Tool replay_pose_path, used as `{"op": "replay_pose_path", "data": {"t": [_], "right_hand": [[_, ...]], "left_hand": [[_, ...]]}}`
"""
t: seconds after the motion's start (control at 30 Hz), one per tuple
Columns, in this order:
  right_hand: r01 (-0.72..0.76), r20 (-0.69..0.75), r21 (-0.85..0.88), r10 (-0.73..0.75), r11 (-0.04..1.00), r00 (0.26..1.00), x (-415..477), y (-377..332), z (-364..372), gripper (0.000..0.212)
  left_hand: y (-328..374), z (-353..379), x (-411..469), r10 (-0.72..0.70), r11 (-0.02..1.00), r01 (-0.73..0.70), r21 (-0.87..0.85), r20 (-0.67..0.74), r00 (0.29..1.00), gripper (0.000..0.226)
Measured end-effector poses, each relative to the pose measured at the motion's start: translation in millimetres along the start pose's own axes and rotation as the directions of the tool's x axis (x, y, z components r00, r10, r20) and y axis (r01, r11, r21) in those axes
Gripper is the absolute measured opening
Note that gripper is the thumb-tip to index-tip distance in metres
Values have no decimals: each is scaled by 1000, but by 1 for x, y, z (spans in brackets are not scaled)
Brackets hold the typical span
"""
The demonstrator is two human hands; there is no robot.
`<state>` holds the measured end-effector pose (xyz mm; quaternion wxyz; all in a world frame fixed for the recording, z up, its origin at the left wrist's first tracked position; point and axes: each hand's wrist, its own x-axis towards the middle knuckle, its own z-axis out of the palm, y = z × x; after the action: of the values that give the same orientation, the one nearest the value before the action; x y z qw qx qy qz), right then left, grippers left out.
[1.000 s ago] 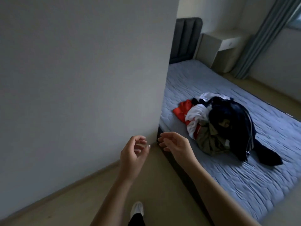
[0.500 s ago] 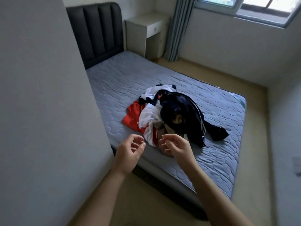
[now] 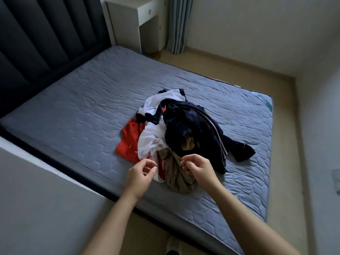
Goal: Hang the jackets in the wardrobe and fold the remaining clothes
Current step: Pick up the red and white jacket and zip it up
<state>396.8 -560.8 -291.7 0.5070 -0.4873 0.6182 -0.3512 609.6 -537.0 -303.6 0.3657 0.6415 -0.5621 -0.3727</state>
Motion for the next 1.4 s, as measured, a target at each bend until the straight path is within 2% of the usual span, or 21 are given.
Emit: {"op": "replay_pose_path", "data": {"t": [0.27,0.37,0.5,0.6,0.67,0.73,0.8,0.87,0.93,1.0,1.03,1.07,1.1,1.17,1.23,1.3,1.33,1.4], "right_hand": [[-86,78,-301,114,950,990,129,55,40,23],[-32,65,-459,70,888,995,167,82,58,25],[106,107,-836,-31,539,994,215,115,85,48],[241,230,-942,-73,233,970,252,137,100,62],[328,325,-945,-84,18,942,278,150,105,74],[334,342,-937,-76,-97,937,301,162,106,78],[297,308,-944,-66,-143,949,322,175,104,77],[270,281,-947,-42,-172,959,337,186,99,76],[287,294,-941,-14,-181,956,348,198,91,74],[310,312,-930,23,-195,950,356,209,83,72],[303,301,-931,40,-202,953,359,214,78,70],[281,276,-938,53,-202,960,361,217,73,67],[251,243,-947,68,-198,968,362,219,67,64],[203,185,-964,115,-170,976,364,219,58,61],[197,176,-974,177,-111,968,365,211,55,60],[211,197,-977,230,-34,953,362,196,58,65],[203,204,-979,257,28,945,360,186,63,73],[170,224,-962,259,216,939,352,164,76,91]], "left_hand": [[-105,32,106,-205,970,206,132,-23,979,29],[-149,49,141,-253,943,230,239,69,965,26],[-204,63,189,-264,889,159,430,198,944,11],[-234,76,228,-257,804,71,590,237,937,31],[-244,89,251,-225,722,-24,691,268,937,49],[-252,107,274,-183,667,-98,738,290,940,67],[-260,124,294,-161,623,-142,769,304,939,79],[-266,139,312,-145,565,-175,807,306,941,86],[-274,151,326,-149,515,-175,839,289,946,82],[-284,158,337,-175,493,-143,858,259,950,51],[-288,158,341,-202,544,-86,834,230,952,31],[-291,156,344,-229,659,22,752,173,958,20],[-291,152,345,-278,770,143,621,125,953,18],[-285,142,345,-332,897,297,326,54,942,16],[-267,127,343,-310,942,304,141,23,950,16],[-239,111,340,-297,953,300,-47,65,953,18],[-222,102,339,-296,941,307,-144,92,951,19],[-184,82,337,-243,915,276,-294,146,959,26]]}}
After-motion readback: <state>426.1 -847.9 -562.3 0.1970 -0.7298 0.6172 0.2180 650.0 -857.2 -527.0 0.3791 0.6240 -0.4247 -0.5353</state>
